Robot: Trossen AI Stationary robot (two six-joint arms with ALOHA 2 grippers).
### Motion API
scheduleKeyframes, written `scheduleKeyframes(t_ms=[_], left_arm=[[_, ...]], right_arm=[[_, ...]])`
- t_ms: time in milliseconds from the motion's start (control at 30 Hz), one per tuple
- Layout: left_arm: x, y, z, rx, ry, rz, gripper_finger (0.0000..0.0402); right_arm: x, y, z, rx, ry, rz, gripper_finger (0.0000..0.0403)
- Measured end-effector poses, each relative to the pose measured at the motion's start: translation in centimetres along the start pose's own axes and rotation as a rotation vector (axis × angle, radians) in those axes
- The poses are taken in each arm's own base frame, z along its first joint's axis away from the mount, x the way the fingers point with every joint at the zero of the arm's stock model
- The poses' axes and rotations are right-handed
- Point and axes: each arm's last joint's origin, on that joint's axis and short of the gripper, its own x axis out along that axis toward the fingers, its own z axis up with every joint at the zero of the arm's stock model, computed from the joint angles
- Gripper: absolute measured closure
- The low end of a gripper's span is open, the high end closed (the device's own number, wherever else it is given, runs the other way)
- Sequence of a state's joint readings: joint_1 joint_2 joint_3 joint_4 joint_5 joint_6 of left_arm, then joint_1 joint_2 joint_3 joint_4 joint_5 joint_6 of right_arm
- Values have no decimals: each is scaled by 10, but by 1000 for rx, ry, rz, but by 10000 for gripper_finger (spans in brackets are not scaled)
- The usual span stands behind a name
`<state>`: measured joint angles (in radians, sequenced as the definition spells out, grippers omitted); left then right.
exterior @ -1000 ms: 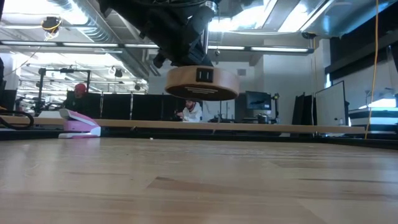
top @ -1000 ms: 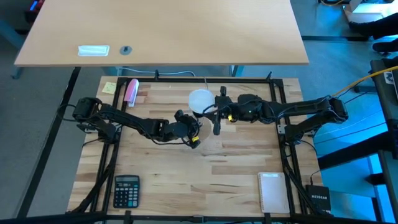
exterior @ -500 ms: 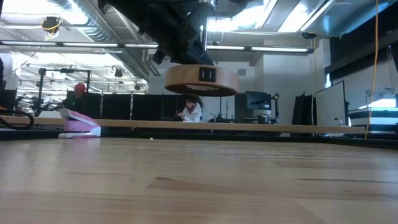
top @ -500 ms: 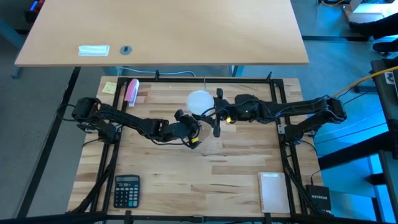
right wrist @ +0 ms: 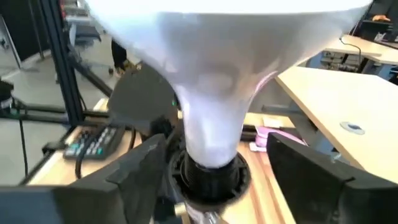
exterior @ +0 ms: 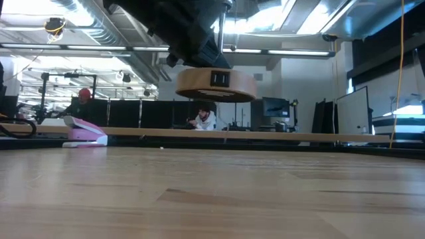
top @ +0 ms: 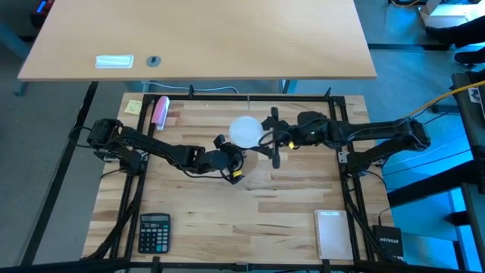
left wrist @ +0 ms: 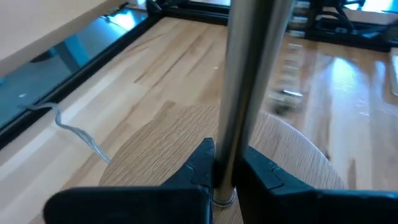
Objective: Screw lightbulb
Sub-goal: Insert the white lightbulb into the lamp
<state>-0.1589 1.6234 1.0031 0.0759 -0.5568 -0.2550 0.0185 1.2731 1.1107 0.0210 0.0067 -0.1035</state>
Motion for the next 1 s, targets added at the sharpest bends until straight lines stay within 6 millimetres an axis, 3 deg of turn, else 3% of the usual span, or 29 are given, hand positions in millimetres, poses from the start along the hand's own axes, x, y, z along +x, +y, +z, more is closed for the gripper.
scheduleKeyframes(t_ms=[133,233,400,700,833,1000], left_arm=[[0,-2,0,47,8,-68,375],[-1,-8,4,78,-17,-212,375],[-4,-16,10,103,-62,-440,375],[-9,-23,13,125,-91,-612,375],[-9,-23,12,127,-87,-614,375],[-9,-24,11,131,-80,-619,375]], right_arm=[[-19,-1,4,-35,38,5,93],[-31,-3,6,-56,53,39,87],[-34,-9,8,-37,4,255,93],[-2,-11,9,-1,-168,498,100],[18,-14,7,57,-160,571,100],[35,-23,22,107,-146,690,100]])
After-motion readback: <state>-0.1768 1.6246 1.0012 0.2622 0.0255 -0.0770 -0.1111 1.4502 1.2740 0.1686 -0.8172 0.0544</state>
